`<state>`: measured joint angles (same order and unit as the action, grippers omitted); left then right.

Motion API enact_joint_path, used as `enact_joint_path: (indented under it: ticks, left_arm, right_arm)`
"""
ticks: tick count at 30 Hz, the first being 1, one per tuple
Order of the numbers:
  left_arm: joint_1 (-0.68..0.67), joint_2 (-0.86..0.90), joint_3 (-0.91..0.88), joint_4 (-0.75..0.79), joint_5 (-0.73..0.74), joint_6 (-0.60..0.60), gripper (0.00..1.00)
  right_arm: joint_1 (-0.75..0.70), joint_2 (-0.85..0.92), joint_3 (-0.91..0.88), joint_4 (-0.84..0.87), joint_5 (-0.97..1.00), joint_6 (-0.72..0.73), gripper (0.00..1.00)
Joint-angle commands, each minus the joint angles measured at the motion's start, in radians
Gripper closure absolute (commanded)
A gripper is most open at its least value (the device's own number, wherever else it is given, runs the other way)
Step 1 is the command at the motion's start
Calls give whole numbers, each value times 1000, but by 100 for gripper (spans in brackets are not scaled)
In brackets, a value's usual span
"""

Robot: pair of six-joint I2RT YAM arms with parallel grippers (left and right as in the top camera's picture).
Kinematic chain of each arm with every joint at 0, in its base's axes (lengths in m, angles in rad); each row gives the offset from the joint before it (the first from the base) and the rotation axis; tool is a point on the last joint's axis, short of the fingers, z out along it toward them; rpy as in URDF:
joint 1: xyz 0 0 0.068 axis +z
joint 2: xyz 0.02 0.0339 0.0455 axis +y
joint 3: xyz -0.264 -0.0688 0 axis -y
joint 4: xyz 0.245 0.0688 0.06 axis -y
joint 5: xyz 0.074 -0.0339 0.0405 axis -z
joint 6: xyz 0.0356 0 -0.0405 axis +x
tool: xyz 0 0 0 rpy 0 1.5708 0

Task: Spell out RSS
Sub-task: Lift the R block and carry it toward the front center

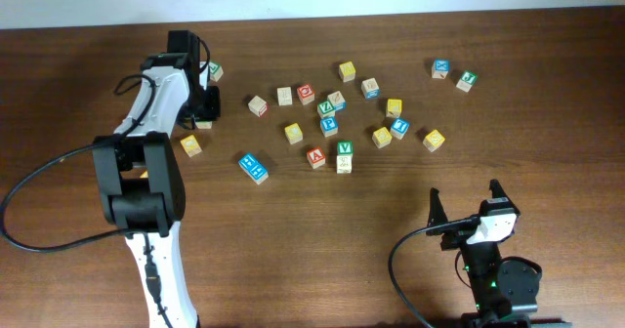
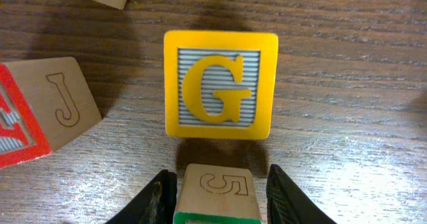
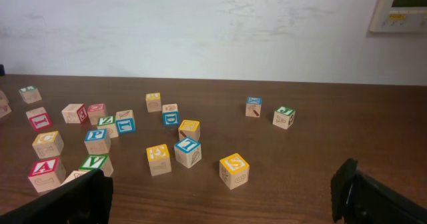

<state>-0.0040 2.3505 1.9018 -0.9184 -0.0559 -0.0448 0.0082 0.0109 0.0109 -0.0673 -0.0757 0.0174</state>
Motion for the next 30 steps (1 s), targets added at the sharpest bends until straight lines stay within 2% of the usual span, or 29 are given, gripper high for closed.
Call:
enact_joint_path:
  ticks: [1,6,11,12,17,21,26,30]
  left_arm:
    - [5,24,-3,-10,11,9,64]
    - [5,24,-3,-19,11,9,67]
    - [5,24,-3,-25,11,9,78]
    - [5,22,-2,-26,11,9,86]
    - [5,-10,16,-75,20,7,90]
    - [5,-248,24,-198,225,-11,91]
    - [5,-476,24,-322,357,-40,91]
    - [-3,-597,24,-473,374,-52,90]
  right_arm:
    - [5,-7,-5,-6,1,-6,2]
    - [5,-7,-5,-6,1,-6,2]
    - [5,-7,-5,-6,1,-6,2]
    - [5,-7,-5,-6,1,-6,2]
    - [5,-7,-5,-6,1,-6,2]
    - [5,-7,-5,-6,1,-6,2]
    - [5,-7,-5,-6,1,-6,2]
    - [5,-7,-5,-6,1,-6,2]
